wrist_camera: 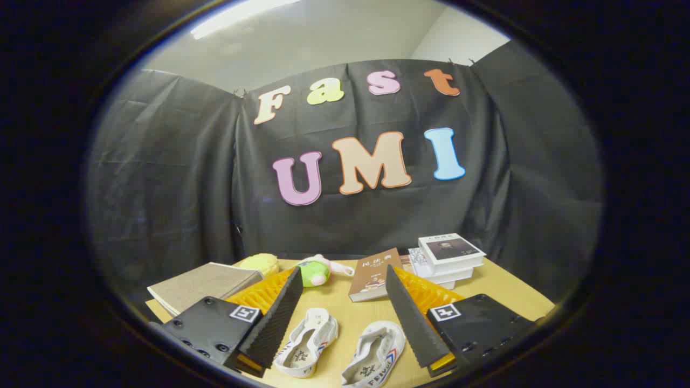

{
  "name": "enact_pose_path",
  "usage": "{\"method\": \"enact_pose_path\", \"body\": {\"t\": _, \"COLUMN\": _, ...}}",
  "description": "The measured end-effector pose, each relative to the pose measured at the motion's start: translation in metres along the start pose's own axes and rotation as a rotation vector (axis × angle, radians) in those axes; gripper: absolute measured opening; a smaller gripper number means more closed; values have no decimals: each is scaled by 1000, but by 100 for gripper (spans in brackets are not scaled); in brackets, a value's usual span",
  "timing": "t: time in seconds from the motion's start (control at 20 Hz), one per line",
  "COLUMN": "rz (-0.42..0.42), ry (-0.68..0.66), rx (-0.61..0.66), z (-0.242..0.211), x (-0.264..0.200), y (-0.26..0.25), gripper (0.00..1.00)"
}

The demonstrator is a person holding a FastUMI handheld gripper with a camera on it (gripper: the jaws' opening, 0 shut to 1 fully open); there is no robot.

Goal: Open the storage box then place both shoes into the box .Put the left shoe in first, then the right shoe, with the right side of both shoes facing outward in a uniform manner.

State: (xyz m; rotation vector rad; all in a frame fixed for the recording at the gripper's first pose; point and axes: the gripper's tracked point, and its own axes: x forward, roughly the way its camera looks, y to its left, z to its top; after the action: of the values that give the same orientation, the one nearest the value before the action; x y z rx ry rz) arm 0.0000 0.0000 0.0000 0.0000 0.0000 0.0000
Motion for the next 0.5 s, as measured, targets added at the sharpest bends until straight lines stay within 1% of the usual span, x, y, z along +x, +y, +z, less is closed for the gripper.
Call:
{"method": "enact_pose_path", "body": {"t": 0.25, "rz": -29, "ry": -11, "rx": 36, "z": 8, "x": -9, "y": -15, "gripper": 98}}
{"method": "enact_pose_path", "body": {"t": 0.5, "rz": -41, "ry": -38, "rx": 26, "z": 20, "x": -18, "y": -21, "gripper": 98}}
